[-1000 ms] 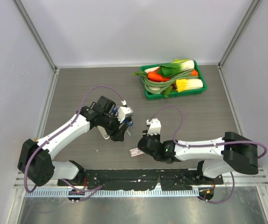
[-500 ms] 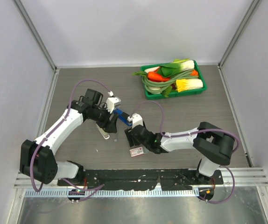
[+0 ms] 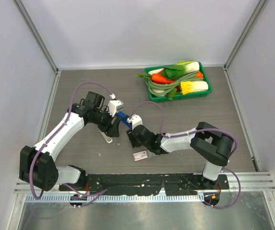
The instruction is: Unload the staples from the stapler
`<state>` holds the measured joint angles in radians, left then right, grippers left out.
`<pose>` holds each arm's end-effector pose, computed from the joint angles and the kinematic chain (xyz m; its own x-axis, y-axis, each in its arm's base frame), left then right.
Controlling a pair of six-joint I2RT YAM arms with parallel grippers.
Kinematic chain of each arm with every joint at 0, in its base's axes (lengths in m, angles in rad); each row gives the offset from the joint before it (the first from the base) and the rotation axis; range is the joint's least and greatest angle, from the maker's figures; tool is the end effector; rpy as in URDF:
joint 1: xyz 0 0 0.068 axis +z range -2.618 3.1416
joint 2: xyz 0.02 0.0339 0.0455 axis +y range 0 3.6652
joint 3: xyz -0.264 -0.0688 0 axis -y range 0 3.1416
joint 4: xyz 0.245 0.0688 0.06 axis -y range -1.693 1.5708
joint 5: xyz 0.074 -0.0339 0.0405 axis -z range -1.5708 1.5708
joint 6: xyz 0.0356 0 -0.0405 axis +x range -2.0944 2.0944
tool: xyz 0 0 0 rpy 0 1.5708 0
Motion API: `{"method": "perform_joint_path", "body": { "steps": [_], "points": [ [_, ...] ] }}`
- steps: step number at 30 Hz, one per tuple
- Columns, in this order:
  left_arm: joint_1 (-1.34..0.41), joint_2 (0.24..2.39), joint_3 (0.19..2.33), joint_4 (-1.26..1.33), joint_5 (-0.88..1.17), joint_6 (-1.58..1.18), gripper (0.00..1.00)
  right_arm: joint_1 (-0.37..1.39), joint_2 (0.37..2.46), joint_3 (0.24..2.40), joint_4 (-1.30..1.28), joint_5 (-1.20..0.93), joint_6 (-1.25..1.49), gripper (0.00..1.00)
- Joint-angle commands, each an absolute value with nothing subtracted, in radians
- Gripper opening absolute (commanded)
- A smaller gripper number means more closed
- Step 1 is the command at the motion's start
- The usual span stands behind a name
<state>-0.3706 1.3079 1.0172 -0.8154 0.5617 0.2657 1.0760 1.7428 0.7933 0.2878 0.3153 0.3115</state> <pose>0.2261 -0.1082 0.2626 -0.6651 0.4969 -0.5575 0.7293 0.5928 -0.3418 0.1720 0.2954 0.1430 -0.4986 -0.3104 -0.8094 -0.5964 0.8004 0.0604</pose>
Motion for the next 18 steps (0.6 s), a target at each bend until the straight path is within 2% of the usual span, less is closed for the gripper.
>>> {"method": "perform_joint_path", "body": {
  "steps": [1, 6, 18],
  "points": [
    [-0.362, 1.272, 1.055, -0.842, 0.597, 0.264, 0.66, 1.075, 1.759, 0.818, 0.327, 0.314, 0.295, 0.49],
    [-0.354, 1.281, 1.074, -0.848, 0.597, 0.264, 0.66, 1.075, 1.772, 0.818, 0.321, 0.327, 0.291, 0.46],
    [-0.339, 1.282, 1.104, -0.868, 0.592, 0.252, 0.66, 1.129, 1.821, 0.853, 0.269, 0.420, 0.227, 0.30]
  ]
}}
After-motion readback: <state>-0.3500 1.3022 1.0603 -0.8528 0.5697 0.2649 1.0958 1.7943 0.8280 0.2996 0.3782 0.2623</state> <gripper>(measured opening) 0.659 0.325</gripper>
